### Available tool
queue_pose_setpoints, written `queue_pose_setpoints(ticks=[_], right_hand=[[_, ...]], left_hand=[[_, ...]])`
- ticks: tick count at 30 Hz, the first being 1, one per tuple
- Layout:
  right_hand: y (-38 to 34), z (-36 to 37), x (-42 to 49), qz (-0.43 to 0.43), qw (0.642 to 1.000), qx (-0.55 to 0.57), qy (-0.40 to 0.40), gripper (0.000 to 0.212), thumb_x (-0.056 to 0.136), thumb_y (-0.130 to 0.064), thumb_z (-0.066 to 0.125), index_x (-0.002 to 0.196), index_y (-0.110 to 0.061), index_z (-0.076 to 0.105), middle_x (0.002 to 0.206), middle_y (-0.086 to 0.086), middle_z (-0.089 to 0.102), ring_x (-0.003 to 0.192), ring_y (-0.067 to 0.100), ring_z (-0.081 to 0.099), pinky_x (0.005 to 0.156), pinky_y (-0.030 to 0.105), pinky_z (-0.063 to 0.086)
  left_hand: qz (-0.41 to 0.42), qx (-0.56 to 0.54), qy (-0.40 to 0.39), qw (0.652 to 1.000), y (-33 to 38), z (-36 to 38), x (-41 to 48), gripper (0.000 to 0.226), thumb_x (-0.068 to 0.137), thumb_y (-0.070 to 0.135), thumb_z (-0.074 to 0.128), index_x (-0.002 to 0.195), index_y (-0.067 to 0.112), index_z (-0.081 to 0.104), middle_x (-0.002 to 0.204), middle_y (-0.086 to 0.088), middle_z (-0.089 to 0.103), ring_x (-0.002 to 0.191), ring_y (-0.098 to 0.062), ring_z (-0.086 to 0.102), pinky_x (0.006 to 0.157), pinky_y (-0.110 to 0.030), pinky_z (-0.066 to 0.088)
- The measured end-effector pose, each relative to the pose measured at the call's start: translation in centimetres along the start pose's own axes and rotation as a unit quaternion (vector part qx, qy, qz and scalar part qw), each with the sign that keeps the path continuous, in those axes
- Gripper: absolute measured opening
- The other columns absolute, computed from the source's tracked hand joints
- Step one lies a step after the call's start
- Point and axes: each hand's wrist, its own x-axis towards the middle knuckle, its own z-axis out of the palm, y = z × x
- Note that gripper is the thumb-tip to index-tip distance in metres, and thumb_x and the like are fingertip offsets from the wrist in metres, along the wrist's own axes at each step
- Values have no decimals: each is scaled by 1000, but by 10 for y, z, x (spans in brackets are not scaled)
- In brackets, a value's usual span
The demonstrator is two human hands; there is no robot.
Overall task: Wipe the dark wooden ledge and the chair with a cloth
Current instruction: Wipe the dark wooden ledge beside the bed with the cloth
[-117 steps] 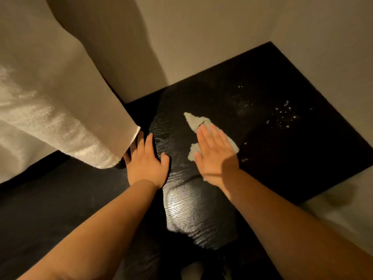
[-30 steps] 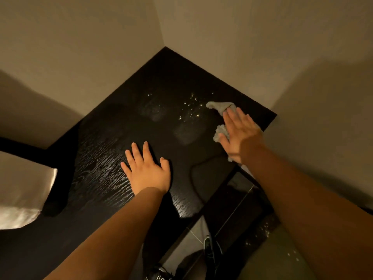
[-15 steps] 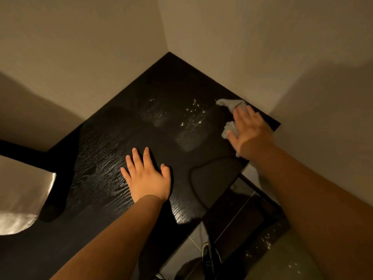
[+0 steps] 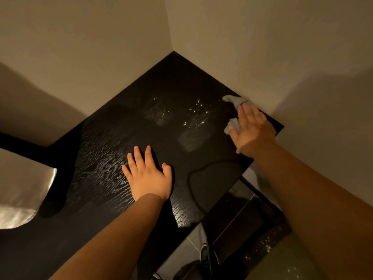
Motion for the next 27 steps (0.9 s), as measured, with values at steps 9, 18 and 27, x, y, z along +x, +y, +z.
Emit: queue_pose_setpoints(ticks=[9, 18, 27], right_hand=[[-41, 0, -35, -58, 998, 1, -24, 81, 101, -60, 22, 165, -14, 2, 173, 10, 3, 159, 28, 2, 129, 44, 9], [-34, -6, 22, 45, 999, -1, 18, 95, 90, -64, 8, 163, -3, 13, 169, 20, 15, 155, 38, 17, 126, 51, 20], [-60, 6, -26, -85, 996, -3, -18, 93, 91, -66, 15, 165, -10, 11, 172, 14, 14, 158, 30, 11, 128, 46, 13]], left_hand=[[0, -1, -2, 1000, 1, -2, -1, 80, 91, 56, 29, 165, 26, 22, 175, -9, 10, 161, -33, 1, 129, -58, 0], [3, -4, -7, 1000, 2, -3, -1, 80, 91, 56, 29, 165, 27, 20, 176, -9, 8, 162, -33, -1, 129, -57, -1], [5, -3, -4, 1000, 1, -2, -1, 80, 93, 57, 32, 166, 26, 20, 176, -9, 8, 162, -33, -1, 129, -57, -1]])
